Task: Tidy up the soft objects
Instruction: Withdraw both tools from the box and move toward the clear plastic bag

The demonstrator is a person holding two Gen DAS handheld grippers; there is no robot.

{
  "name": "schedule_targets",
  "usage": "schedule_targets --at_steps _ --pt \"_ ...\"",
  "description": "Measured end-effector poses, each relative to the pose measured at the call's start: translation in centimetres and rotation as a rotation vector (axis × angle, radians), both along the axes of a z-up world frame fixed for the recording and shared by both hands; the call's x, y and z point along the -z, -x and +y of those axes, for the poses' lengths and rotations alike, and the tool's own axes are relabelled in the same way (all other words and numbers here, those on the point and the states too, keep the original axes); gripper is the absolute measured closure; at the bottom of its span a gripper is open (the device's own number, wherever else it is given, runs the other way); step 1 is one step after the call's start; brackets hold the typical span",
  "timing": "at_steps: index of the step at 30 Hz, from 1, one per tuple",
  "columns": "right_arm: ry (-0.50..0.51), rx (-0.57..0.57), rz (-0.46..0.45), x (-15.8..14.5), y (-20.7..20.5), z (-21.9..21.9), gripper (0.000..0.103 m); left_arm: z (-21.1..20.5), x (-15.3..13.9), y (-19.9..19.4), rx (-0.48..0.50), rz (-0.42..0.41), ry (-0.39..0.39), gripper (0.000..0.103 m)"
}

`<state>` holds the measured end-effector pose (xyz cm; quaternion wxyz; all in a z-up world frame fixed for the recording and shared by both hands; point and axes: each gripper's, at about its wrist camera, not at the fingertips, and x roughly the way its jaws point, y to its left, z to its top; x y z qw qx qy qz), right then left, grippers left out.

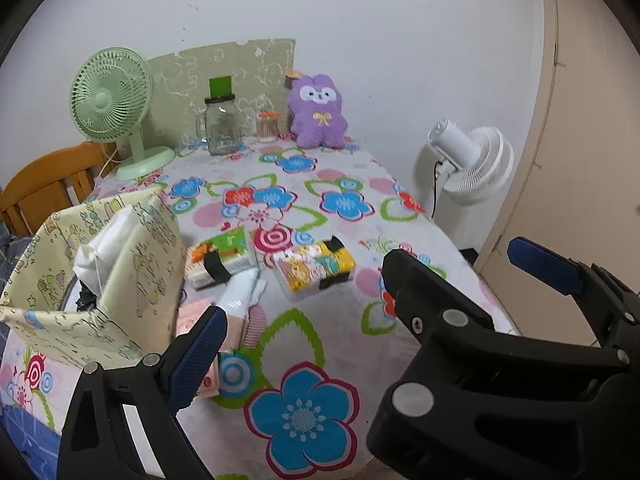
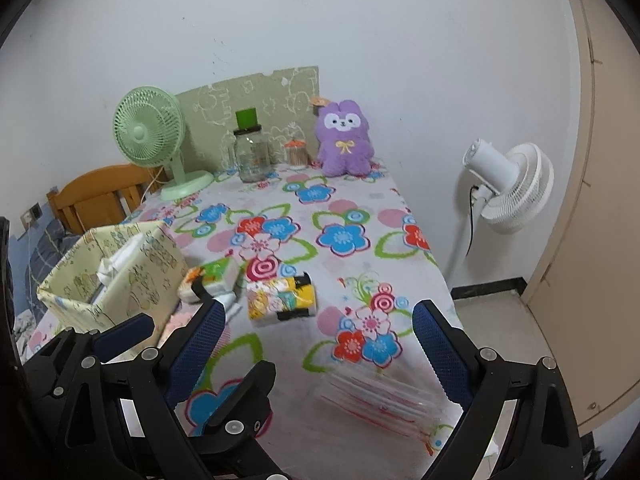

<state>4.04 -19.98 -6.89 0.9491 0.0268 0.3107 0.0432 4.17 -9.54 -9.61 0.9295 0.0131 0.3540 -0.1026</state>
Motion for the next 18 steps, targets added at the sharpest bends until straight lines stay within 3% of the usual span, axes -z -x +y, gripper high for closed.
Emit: schedule_targets --at_steps 18 --pt "0.01 0.002 0.114 5.7 -0.8 -1.7 0.006 -1.8 5.4 -0.7 0.016 0.109 -0.032 0.004"
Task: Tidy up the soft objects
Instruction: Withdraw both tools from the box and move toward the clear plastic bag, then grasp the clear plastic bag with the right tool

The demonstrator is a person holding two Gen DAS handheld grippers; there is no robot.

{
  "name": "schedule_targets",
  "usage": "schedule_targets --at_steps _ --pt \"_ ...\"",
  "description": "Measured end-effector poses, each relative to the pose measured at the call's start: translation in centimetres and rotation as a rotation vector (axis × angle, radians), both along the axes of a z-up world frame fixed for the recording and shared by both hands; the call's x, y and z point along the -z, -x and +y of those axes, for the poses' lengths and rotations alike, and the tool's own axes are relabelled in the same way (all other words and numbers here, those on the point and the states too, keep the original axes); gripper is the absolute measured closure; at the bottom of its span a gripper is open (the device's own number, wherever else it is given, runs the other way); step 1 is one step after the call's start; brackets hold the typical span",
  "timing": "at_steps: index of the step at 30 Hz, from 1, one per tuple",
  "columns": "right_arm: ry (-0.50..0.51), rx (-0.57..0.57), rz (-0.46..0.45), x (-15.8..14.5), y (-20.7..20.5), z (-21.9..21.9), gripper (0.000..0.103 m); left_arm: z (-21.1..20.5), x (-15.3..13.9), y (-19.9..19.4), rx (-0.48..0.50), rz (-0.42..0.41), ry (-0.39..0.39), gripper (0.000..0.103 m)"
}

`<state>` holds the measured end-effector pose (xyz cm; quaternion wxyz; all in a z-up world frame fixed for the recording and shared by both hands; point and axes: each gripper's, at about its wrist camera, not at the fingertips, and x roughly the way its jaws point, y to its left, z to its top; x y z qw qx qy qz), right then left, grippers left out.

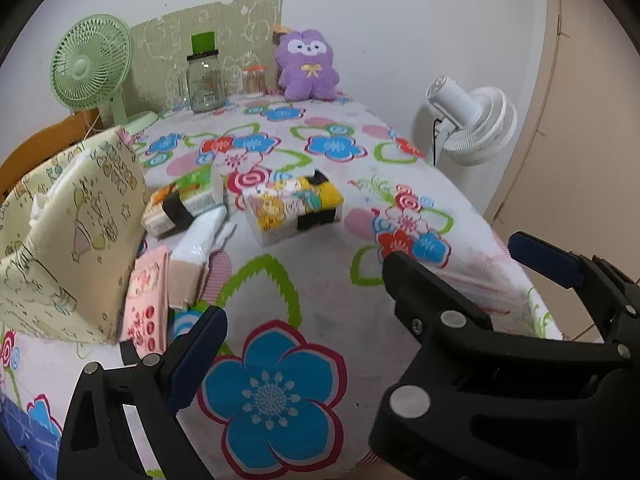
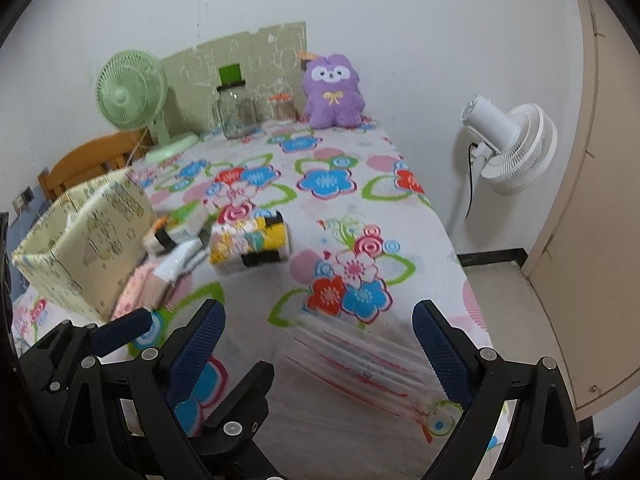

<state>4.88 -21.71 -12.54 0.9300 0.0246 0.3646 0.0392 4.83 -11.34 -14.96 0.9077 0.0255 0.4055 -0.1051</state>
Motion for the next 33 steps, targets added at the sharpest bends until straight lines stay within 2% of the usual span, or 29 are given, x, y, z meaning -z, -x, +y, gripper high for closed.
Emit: schedule_targets --at_steps 8,10,12,14,16,24,28,30,33 --pt "0.036 -0.017 0.068 2.1 -0.6 -0.8 0.007 -0.5 1.6 -0.3 0.005 0.042 -0.018 0.004" --pt "0.038 -0.016 0.082 2.7 -0.8 -1.0 0.009 -0.5 1.9 -0.4 0.0 0.051 -0.026 0.004" --pt "0.035 0.013 0.11 3.4 -1.3 -1.4 0.015 -0.4 2.0 -0.6 -0.006 0.064 -0.026 0.004" --pt "-0.004 0.031 0.138 4.0 -1.8 -2.0 0.018 -0.3 1.9 -0.7 -0.008 0.062 -0.023 0.004" --pt "-0.007 0.038 0.133 3.9 -1.8 -2.0 0.02 -0.2 1.9 -0.8 -0.01 0.064 -0.023 0.004" --pt "-0.015 0.042 0.131 3.6 -2.1 -1.6 0.054 0.2 1.9 -1.5 -0.028 0.063 -0.028 0.004" --pt "0.002 0.044 0.118 3.2 -2.1 -1.0 0.066 0.7 1.8 -1.6 -0.044 0.059 -0.03 0.004" --pt "0.003 0.038 0.107 2.9 -2.1 -0.6 0.078 1.1 1.7 -1.6 -0.06 0.059 -0.024 0.004" --pt "-0.016 0.038 0.102 2.6 -2.1 -0.1 0.082 1.8 1.5 -1.7 -0.077 0.063 -0.022 0.004"
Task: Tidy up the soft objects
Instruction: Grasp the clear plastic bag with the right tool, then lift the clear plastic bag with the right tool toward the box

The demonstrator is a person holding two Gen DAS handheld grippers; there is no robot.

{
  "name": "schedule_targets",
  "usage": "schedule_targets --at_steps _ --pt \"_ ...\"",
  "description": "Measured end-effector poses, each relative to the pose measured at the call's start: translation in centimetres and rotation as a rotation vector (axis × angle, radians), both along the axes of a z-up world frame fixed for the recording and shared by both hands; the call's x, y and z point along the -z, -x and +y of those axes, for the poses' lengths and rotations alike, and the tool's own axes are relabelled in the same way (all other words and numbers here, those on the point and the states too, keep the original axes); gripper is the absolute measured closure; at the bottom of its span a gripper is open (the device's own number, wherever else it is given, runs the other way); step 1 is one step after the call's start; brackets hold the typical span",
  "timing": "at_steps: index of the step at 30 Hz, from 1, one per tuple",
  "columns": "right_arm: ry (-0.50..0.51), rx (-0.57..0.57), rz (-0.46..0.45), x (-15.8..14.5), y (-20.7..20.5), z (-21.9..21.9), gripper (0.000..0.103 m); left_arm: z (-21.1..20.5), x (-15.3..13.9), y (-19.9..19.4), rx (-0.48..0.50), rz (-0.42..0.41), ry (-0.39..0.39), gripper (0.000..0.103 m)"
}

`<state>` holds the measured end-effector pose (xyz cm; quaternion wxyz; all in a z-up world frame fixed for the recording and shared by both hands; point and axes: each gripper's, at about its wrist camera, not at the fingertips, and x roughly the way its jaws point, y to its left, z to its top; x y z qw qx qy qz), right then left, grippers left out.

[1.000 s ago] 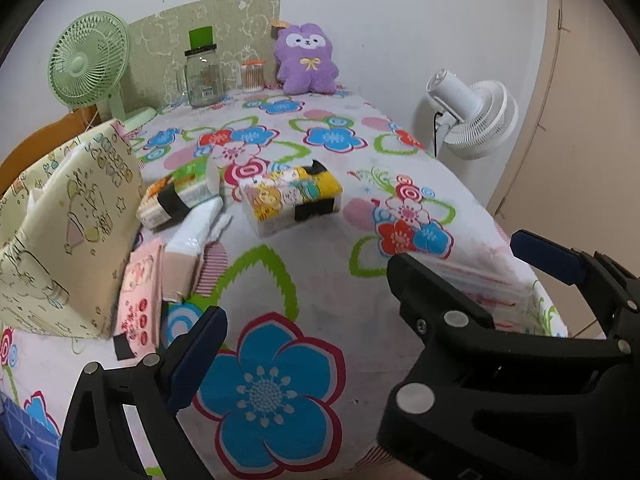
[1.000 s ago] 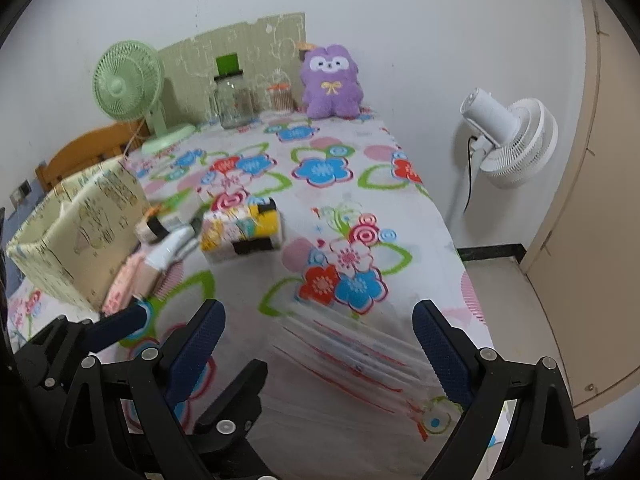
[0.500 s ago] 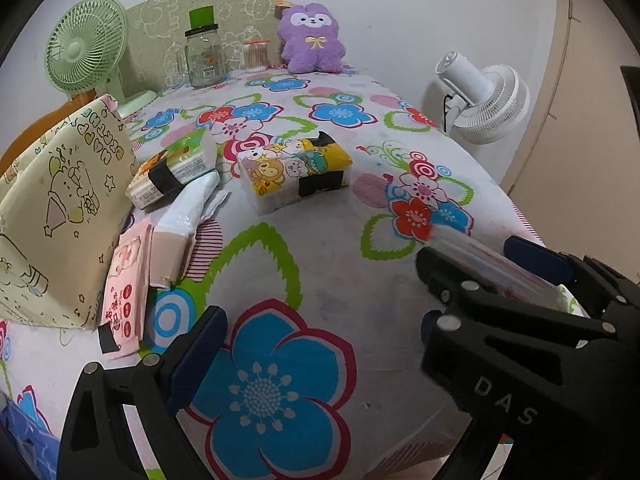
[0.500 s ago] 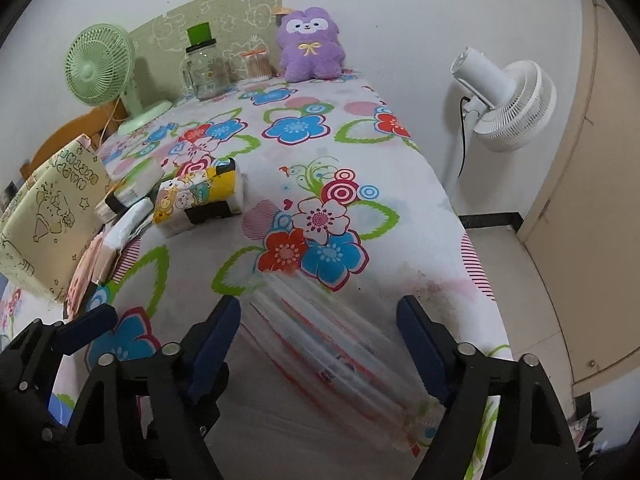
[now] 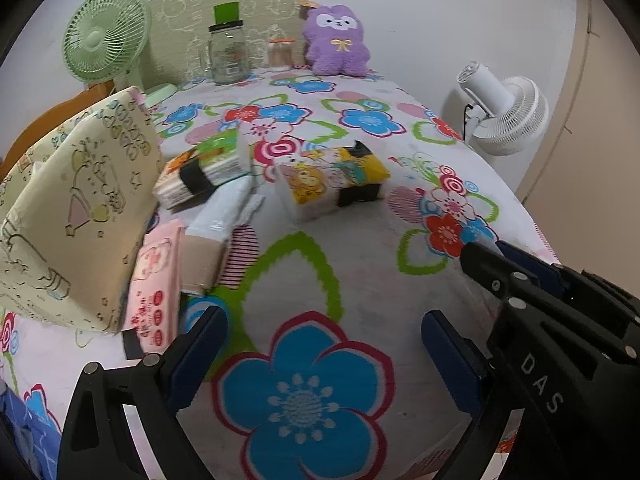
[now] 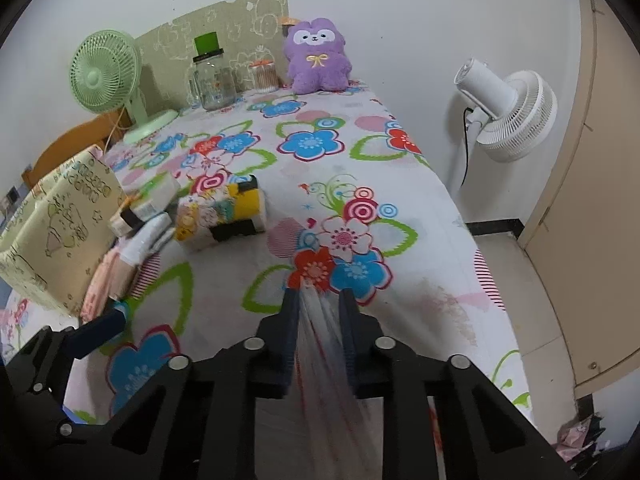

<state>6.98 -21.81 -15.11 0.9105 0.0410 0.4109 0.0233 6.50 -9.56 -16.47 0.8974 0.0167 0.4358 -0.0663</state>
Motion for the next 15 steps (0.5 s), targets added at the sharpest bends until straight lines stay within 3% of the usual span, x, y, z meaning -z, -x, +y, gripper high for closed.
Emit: schedule_targets --at_steps 15 --pt "-0.02 -0.105 -0.044 -1.2 -1.3 5.1 0.084 3.5 -1.2 0.7 -0.068 -0.017 0.004 0.007"
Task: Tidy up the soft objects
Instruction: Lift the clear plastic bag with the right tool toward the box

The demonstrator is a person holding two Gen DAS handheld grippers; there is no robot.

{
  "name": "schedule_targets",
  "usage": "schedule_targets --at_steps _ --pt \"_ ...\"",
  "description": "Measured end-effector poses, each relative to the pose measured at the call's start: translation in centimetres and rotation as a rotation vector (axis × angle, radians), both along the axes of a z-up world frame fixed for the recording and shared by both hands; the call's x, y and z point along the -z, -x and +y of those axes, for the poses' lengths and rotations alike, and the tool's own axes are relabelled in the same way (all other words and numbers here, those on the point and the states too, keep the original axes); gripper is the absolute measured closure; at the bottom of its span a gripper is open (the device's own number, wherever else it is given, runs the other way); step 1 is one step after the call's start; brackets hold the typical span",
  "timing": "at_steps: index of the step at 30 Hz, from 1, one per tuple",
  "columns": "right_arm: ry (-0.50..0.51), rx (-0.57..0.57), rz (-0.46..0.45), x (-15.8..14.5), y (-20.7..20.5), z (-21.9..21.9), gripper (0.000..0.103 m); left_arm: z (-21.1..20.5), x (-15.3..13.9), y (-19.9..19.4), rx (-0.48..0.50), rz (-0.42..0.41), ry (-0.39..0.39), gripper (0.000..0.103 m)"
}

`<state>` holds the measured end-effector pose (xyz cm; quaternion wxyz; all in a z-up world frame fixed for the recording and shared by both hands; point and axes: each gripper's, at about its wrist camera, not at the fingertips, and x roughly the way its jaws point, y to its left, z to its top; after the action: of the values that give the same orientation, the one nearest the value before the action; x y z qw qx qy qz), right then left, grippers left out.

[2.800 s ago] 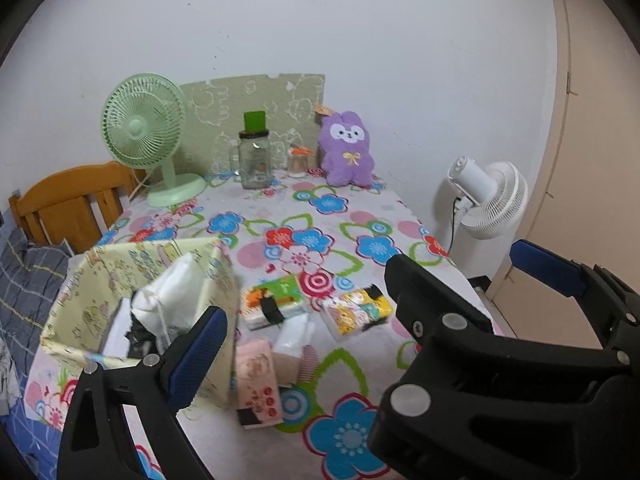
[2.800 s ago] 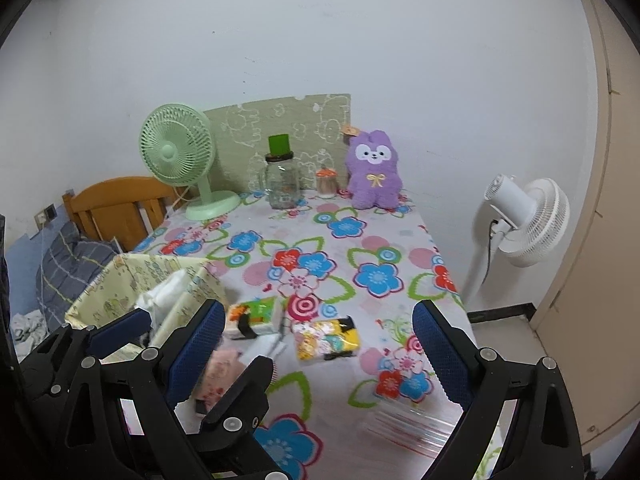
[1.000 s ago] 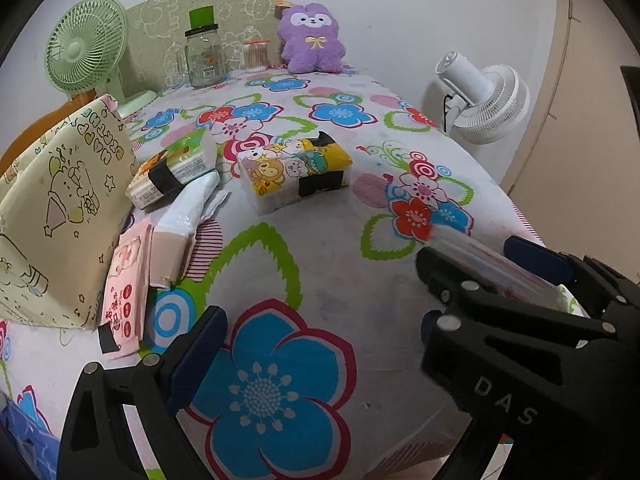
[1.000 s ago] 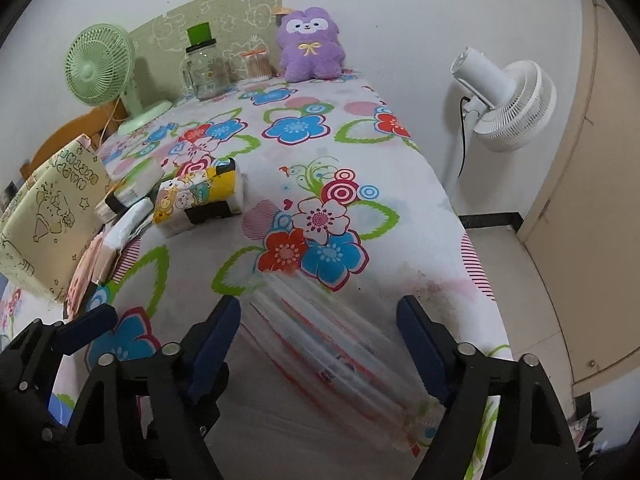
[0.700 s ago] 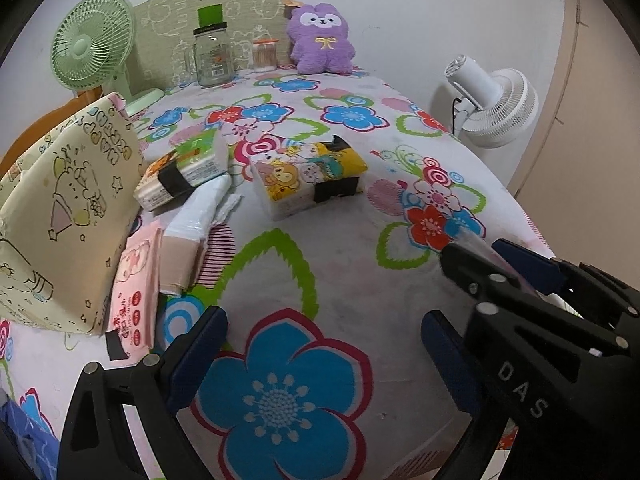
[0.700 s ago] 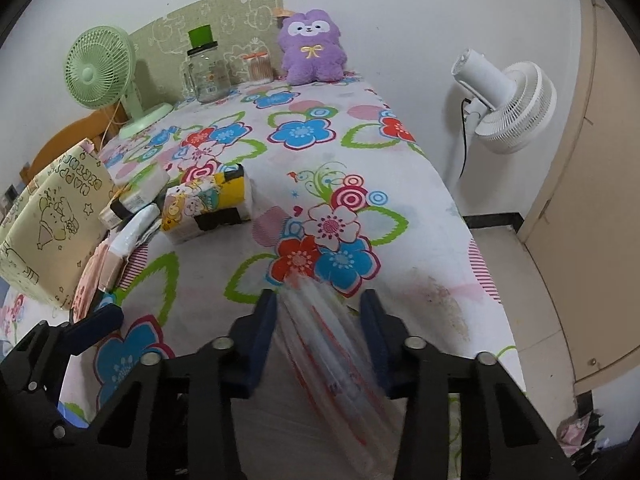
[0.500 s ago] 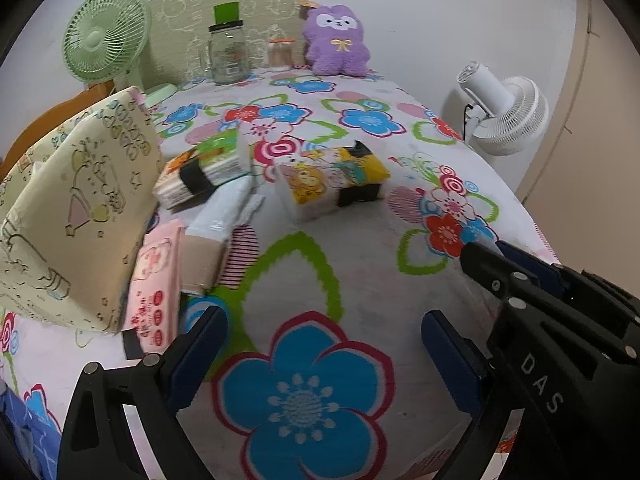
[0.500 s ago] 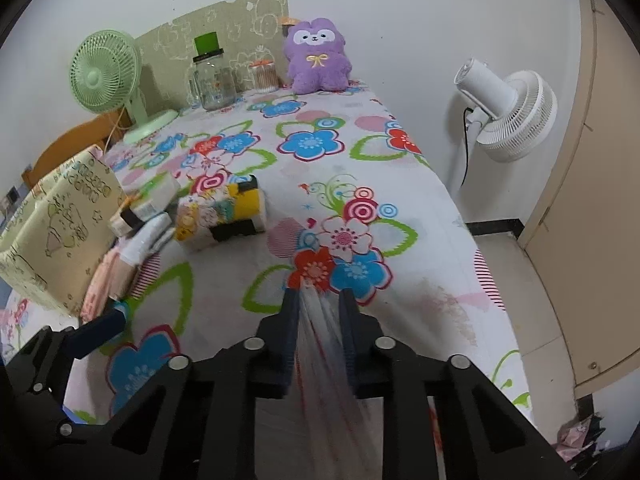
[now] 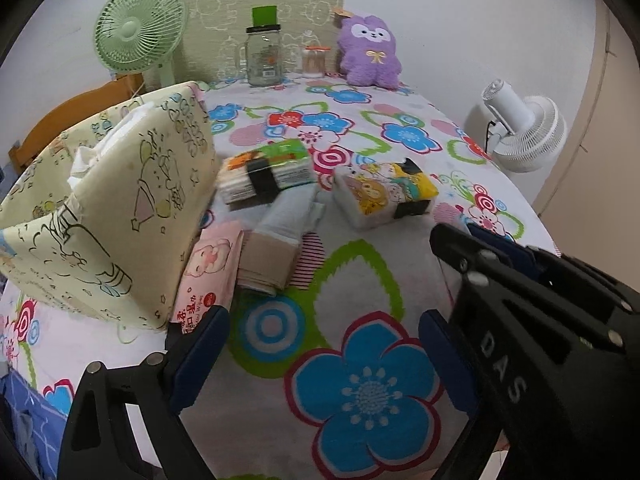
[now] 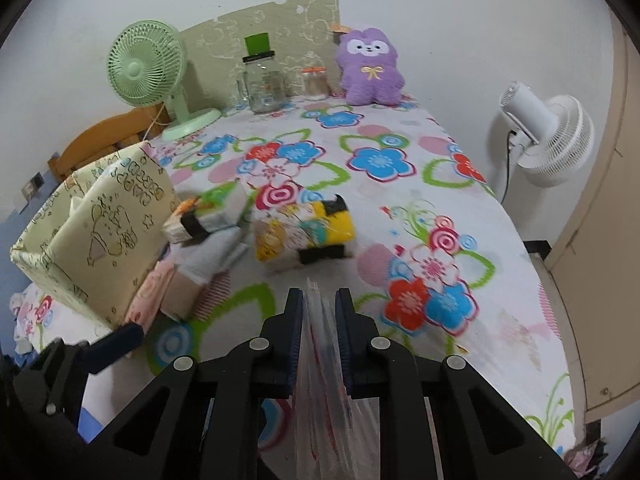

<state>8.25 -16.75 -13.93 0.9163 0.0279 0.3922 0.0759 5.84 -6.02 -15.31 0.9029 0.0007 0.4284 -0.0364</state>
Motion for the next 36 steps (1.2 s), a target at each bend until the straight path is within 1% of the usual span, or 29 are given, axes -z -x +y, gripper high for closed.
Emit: schedule_targets --at_steps 4,7,9,16,21,25,30,33,36 --pt "-0.036 -0.027 -0.009 -0.3 -0.5 0.5 0.084 0.4 -0.3 0.2 -0.007 -0.003 0.015 0.007" --pt "-0.026 -0.036 -0.017 -0.6 -0.5 0.6 0.073 0.4 -0.3 0.2 -0.01 -0.001 0.019 0.007" --pt "-0.011 -0.042 -0.02 -0.8 -0.4 0.6 0.062 0.2 -0.3 0.3 -0.005 0.005 0.025 0.007" --pt "0.01 -0.04 0.008 -0.7 0.7 0.4 0.06 0.1 -0.5 1.2 0.01 -0.01 0.006 0.007" --pt "-0.003 -0.036 0.03 -0.3 1.5 0.8 0.056 1.4 -0.3 1.8 -0.034 -0.016 -0.012 0.007" --pt "0.002 -0.036 0.033 -0.1 2.0 1.4 0.052 2.8 0.4 2.1 -0.085 -0.002 -0.035 0.007" --pt "0.014 -0.032 0.035 0.3 2.2 2.4 0.041 4.3 0.8 2.2 -0.123 -0.01 -0.069 0.007" --pt "0.03 -0.026 0.034 0.5 2.1 3.0 0.038 4.9 0.9 2.0 -0.138 -0.011 -0.075 0.008" --pt "0.039 -0.02 0.04 0.6 1.9 3.4 0.038 5.2 1.4 1.6 -0.148 0.0 -0.066 0.01"
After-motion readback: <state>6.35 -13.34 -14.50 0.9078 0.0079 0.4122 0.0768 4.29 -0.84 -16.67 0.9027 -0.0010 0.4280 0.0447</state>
